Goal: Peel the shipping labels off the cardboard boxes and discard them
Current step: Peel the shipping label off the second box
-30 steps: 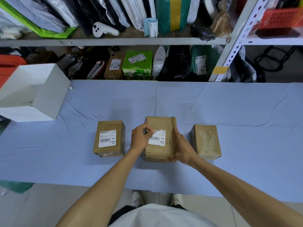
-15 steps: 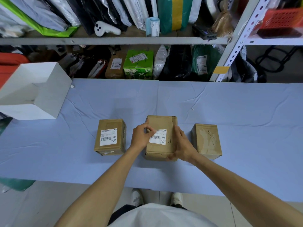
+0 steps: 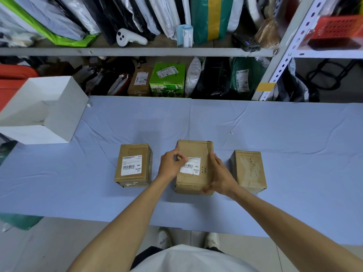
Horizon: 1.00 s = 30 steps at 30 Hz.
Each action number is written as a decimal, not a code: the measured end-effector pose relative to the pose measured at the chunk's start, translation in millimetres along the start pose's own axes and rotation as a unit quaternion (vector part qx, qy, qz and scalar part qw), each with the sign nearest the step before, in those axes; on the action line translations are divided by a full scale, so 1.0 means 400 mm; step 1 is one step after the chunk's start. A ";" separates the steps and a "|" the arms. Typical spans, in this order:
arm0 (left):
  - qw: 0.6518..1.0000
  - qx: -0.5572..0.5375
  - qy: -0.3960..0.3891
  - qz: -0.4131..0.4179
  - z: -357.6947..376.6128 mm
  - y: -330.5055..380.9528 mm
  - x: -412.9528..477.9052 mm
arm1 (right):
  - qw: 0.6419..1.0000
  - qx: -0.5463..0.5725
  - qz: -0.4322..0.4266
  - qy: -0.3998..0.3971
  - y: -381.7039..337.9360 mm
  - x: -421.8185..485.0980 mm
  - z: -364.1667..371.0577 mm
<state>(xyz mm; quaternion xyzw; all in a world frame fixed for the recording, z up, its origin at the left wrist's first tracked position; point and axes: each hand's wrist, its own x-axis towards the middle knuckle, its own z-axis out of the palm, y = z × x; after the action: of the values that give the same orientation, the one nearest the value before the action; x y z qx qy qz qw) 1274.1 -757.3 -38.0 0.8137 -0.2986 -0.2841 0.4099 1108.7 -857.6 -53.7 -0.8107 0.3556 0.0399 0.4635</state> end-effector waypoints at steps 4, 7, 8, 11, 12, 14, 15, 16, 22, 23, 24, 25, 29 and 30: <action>1.000 -0.004 0.003 0.002 -0.003 -0.002 0.003 | 1.000 -0.005 -0.001 0.002 -0.003 0.001 0.001; 1.000 -0.009 -0.001 0.002 -0.002 0.000 0.002 | 1.000 -0.001 0.002 0.004 0.000 0.001 0.002; 1.000 -0.010 -0.001 0.001 -0.002 0.000 0.000 | 1.000 0.000 0.003 0.005 0.001 0.001 0.002; 1.000 -0.012 -0.005 -0.002 -0.002 0.001 0.000 | 1.000 -0.005 0.002 0.005 0.001 0.001 0.003; 1.000 -0.013 -0.005 -0.002 -0.003 0.001 0.000 | 1.000 -0.005 0.002 0.005 0.000 0.001 0.002; 1.000 -0.016 -0.006 -0.003 -0.003 0.004 -0.001 | 1.000 -0.007 0.004 0.004 -0.002 0.002 0.002; 1.000 -0.017 -0.005 -0.003 -0.004 0.004 -0.001 | 1.000 -0.008 0.005 0.004 -0.003 0.001 0.002; 1.000 -0.018 -0.005 -0.004 -0.003 0.005 -0.002 | 1.000 -0.008 0.007 0.004 -0.003 0.000 0.002; 1.000 -0.024 -0.010 -0.009 -0.004 0.007 0.000 | 1.000 -0.006 0.004 0.000 -0.009 -0.001 -0.001; 1.000 -0.023 -0.011 -0.008 -0.003 0.008 0.001 | 1.000 -0.006 0.004 0.001 -0.008 -0.002 -0.001; 1.000 -0.021 -0.013 -0.007 -0.002 0.008 0.001 | 1.000 -0.005 0.005 0.002 -0.008 -0.001 -0.001; 1.000 -0.020 -0.015 -0.006 -0.001 0.007 0.002 | 1.000 -0.004 0.006 0.003 -0.008 -0.002 -0.001; 1.000 -0.017 -0.021 -0.007 -0.001 0.005 0.002 | 1.000 -0.004 0.008 0.003 -0.006 -0.003 0.000; 1.000 -0.018 -0.020 -0.008 -0.002 0.005 0.002 | 1.000 -0.005 0.007 0.005 -0.005 -0.002 0.001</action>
<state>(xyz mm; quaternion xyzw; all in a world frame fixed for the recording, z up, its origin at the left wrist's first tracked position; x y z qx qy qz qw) 1274.7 -758.5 -36.3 0.8024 -0.2951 -0.3093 0.4164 1109.3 -856.3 -52.1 -0.8107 0.3634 0.0415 0.4571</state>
